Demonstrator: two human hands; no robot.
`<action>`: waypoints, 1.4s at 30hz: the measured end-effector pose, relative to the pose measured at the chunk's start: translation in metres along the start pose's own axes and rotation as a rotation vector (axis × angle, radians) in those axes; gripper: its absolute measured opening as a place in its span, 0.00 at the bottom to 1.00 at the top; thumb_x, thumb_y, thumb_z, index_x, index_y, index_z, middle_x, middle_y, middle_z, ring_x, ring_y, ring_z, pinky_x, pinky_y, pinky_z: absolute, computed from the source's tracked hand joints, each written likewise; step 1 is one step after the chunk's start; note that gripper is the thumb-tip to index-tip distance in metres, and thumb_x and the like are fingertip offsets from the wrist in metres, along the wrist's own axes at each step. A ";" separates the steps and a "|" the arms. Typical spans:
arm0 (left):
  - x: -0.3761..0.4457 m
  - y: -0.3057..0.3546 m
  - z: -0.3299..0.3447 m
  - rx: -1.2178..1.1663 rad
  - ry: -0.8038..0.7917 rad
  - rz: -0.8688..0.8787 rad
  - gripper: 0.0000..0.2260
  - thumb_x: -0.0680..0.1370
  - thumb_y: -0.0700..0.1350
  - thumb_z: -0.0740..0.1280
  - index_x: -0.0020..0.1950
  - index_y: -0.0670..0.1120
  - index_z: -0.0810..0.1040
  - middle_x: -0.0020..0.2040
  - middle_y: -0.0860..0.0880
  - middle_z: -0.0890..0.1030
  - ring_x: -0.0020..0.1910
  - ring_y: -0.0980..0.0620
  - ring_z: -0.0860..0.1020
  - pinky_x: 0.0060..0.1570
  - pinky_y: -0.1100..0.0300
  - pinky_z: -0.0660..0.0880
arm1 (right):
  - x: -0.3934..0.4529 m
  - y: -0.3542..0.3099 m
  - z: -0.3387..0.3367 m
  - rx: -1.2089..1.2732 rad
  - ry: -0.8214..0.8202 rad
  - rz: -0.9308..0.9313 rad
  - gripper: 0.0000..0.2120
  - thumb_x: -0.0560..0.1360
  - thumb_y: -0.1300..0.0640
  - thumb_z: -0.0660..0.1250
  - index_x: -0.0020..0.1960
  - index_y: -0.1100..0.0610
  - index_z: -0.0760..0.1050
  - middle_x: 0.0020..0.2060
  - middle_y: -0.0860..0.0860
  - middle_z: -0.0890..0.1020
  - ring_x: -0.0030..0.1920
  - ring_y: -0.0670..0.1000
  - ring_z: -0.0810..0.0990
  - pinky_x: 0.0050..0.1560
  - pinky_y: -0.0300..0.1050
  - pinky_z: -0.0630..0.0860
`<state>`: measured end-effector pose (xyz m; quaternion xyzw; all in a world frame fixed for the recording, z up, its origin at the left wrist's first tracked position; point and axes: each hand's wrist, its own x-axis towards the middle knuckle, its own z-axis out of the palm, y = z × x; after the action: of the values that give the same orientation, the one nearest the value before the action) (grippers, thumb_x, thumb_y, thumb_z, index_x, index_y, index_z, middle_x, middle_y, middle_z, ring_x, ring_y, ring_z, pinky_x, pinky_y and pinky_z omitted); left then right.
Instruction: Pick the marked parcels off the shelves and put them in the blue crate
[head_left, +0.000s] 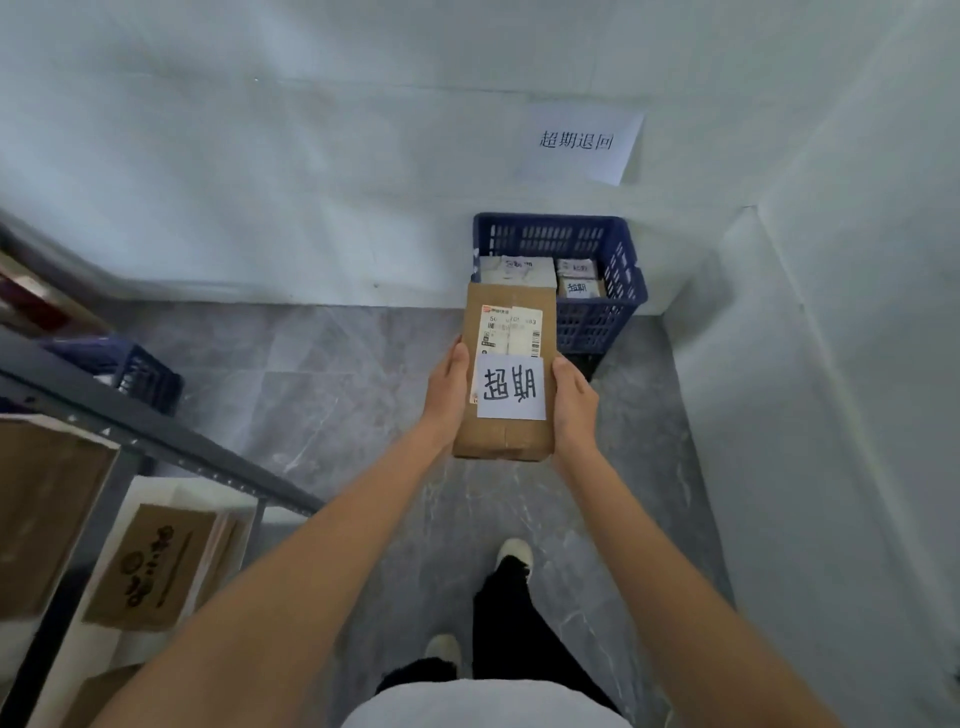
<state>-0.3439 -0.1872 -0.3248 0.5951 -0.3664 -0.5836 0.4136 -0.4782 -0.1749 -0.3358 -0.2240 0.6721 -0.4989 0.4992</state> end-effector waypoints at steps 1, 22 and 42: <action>0.016 0.003 0.010 0.017 -0.012 0.014 0.20 0.84 0.54 0.49 0.72 0.49 0.69 0.58 0.45 0.82 0.53 0.48 0.82 0.51 0.55 0.80 | 0.018 -0.005 -0.001 0.002 0.002 -0.005 0.17 0.81 0.51 0.60 0.65 0.58 0.77 0.57 0.55 0.82 0.56 0.54 0.82 0.57 0.52 0.79; 0.369 0.089 0.093 0.499 -0.020 0.049 0.12 0.82 0.52 0.60 0.60 0.49 0.78 0.57 0.49 0.81 0.50 0.56 0.77 0.49 0.62 0.74 | 0.371 -0.122 0.045 0.227 -0.028 0.212 0.19 0.78 0.50 0.68 0.67 0.49 0.68 0.56 0.57 0.80 0.55 0.58 0.81 0.43 0.53 0.83; 0.621 0.007 0.177 0.171 0.237 -0.475 0.15 0.84 0.50 0.52 0.57 0.47 0.77 0.52 0.48 0.80 0.50 0.50 0.77 0.48 0.59 0.70 | 0.630 -0.053 0.042 -0.306 -0.059 0.305 0.15 0.80 0.60 0.64 0.66 0.55 0.71 0.62 0.52 0.77 0.58 0.51 0.76 0.59 0.47 0.75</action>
<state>-0.4885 -0.7715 -0.5575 0.7611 -0.2137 -0.5574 0.2536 -0.7035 -0.7184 -0.5707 -0.2074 0.7511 -0.3031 0.5485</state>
